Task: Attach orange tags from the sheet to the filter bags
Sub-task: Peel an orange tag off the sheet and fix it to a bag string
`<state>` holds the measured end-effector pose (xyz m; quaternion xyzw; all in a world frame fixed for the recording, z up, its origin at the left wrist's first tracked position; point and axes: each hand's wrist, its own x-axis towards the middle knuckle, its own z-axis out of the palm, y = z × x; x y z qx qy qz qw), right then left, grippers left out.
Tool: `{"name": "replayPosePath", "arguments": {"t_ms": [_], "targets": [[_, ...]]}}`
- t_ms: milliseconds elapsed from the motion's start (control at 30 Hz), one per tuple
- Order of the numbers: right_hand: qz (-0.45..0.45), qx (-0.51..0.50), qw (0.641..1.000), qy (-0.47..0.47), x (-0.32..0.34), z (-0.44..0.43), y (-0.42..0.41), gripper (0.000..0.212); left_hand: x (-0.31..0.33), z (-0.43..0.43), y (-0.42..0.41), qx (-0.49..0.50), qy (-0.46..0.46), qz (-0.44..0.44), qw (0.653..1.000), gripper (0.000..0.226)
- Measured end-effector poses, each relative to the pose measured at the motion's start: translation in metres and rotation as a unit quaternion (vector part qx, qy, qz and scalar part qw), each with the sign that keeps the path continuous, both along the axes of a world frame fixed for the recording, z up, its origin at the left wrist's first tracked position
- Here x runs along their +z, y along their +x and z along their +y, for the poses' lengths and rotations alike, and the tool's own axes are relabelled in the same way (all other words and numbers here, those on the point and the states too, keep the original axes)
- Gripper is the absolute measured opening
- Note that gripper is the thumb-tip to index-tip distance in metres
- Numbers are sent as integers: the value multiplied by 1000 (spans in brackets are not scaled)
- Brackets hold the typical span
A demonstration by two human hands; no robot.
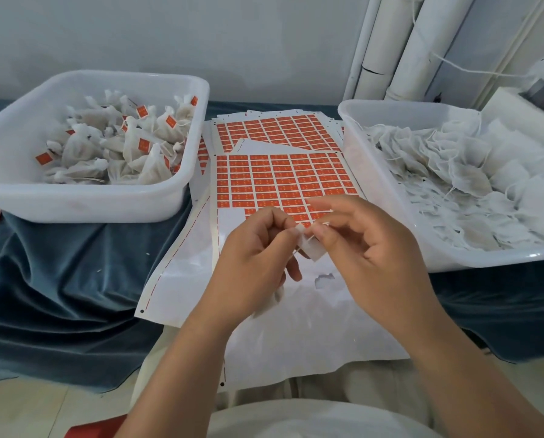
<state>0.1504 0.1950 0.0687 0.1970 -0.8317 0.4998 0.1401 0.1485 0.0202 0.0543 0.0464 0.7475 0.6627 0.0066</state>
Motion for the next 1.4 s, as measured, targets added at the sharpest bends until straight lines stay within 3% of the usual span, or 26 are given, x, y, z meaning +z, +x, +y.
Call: {"name": "replayPosePath", "arguments": {"t_ms": [367,467,567,633,800,933,1200,1400], "targets": [[6,-22,1000,-16,-7,-5,-3,23,-1,-3,-1,-4,-2,8,1000,18],[-7,-19,999,-48,-7,-5,-4,23,1,-4,0,-11,46,3,999,23],[0,-27,997,-76,-5,-6,-3,20,3,-5,-1,-2,84,-30,996,35],[11,-28,996,-89,-5,-6,-2,18,3,-6,-3,-13,107,-67,992,30],[25,-24,996,-82,-7,-7,-2,19,-1,-12,-7,-107,144,-148,973,29],[14,-12,996,-82,-8,-6,-2,19,-2,-12,-8,-156,172,-175,957,35],[-37,18,993,-108,-6,-6,-4,20,-5,-14,-11,-148,163,-204,954,35],[-78,37,986,-145,-7,-4,-8,19,-5,-13,-10,-110,139,-193,965,14]]}}
